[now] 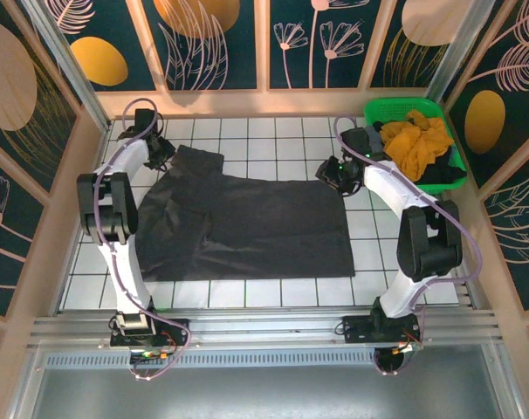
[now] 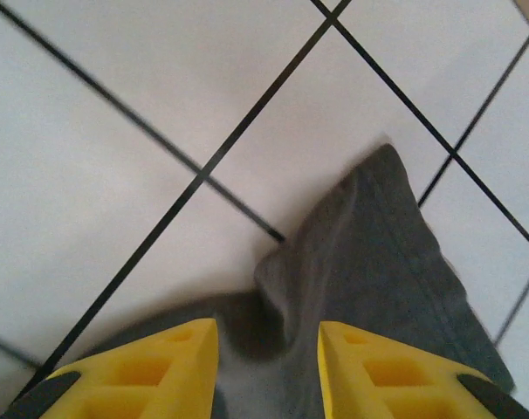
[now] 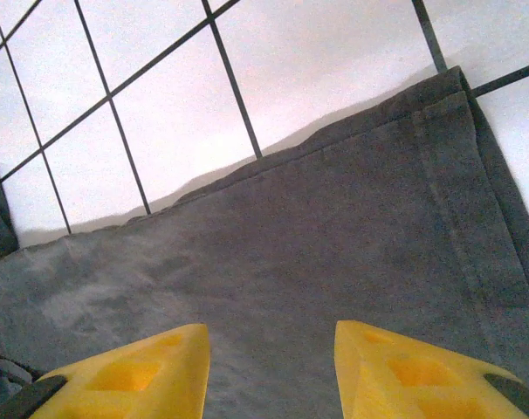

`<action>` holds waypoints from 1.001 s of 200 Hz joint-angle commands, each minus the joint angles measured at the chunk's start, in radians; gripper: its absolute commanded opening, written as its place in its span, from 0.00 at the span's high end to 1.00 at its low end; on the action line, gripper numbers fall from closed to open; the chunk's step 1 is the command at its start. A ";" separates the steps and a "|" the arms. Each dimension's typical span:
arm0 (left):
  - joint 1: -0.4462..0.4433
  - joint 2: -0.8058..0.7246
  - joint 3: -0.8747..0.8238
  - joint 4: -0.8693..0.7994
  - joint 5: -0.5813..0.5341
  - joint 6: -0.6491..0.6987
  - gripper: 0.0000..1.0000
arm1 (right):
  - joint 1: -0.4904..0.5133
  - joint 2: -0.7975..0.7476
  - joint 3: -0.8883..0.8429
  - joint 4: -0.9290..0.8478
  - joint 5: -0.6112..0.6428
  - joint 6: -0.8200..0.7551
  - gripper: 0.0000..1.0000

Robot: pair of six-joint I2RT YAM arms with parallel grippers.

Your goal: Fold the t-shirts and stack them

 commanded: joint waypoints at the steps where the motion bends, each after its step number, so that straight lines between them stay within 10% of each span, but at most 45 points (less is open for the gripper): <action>1: 0.006 0.084 0.139 0.055 -0.020 0.105 0.65 | -0.003 0.006 0.018 0.006 -0.024 -0.015 0.57; 101: -0.083 0.419 0.542 -0.073 -0.271 0.200 0.41 | -0.008 -0.050 -0.078 0.022 -0.009 0.020 0.57; 200: -0.136 0.600 0.745 -0.325 -0.330 0.176 0.43 | -0.009 -0.075 -0.122 0.043 -0.045 0.031 0.57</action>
